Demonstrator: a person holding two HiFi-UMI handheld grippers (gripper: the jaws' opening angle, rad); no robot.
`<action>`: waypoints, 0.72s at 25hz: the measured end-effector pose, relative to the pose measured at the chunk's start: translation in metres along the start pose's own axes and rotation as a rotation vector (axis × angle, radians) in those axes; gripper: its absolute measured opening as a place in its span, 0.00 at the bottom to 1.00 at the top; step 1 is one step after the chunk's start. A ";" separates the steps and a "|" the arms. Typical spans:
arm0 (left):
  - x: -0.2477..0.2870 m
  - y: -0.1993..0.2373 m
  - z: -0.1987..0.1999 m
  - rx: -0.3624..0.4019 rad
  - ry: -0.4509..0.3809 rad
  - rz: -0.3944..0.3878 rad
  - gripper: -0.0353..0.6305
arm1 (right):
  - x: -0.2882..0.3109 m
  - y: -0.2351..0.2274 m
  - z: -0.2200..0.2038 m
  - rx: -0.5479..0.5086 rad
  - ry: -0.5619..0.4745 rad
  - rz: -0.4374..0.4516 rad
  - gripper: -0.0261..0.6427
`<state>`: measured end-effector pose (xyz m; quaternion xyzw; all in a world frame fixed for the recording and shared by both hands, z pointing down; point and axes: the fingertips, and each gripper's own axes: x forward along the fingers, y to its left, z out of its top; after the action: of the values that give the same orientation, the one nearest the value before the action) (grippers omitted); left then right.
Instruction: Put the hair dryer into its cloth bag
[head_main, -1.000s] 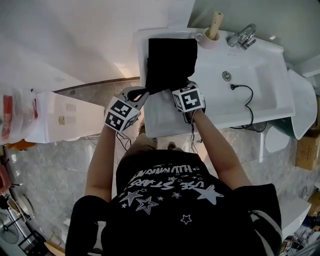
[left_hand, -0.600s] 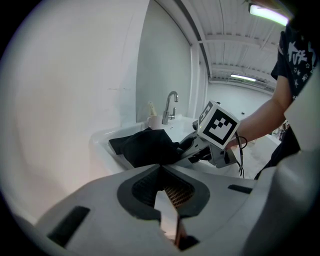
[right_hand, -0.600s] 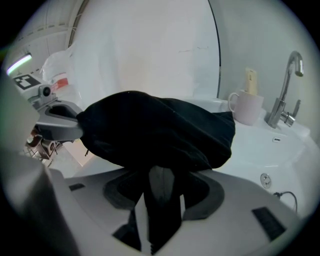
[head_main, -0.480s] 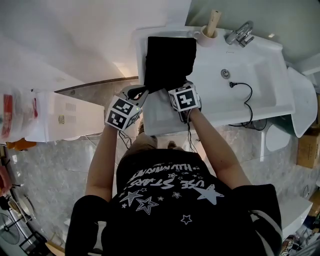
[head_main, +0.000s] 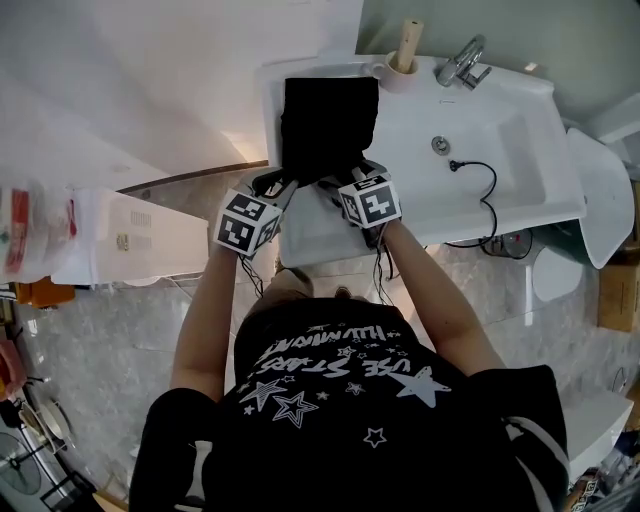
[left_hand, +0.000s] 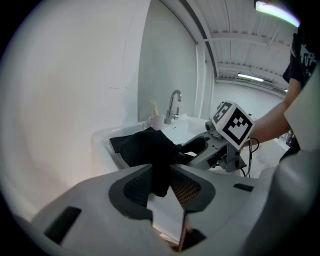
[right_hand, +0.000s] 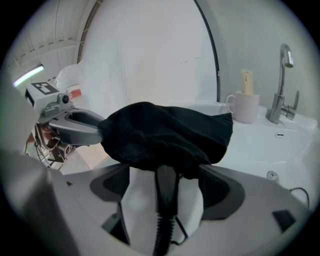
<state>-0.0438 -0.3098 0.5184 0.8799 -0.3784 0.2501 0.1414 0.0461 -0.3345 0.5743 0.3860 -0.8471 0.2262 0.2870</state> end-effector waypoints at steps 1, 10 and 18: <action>0.000 0.000 0.001 -0.005 -0.004 0.013 0.24 | -0.004 -0.001 -0.002 0.007 -0.003 0.001 0.69; -0.016 -0.015 0.014 -0.048 -0.064 0.117 0.34 | -0.056 -0.006 -0.007 0.028 -0.086 0.019 0.63; -0.041 -0.041 0.021 -0.100 -0.149 0.213 0.33 | -0.106 -0.010 0.002 0.061 -0.200 0.026 0.39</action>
<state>-0.0308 -0.2675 0.4764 0.8428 -0.4911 0.1783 0.1292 0.1106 -0.2863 0.5049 0.4040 -0.8692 0.2161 0.1862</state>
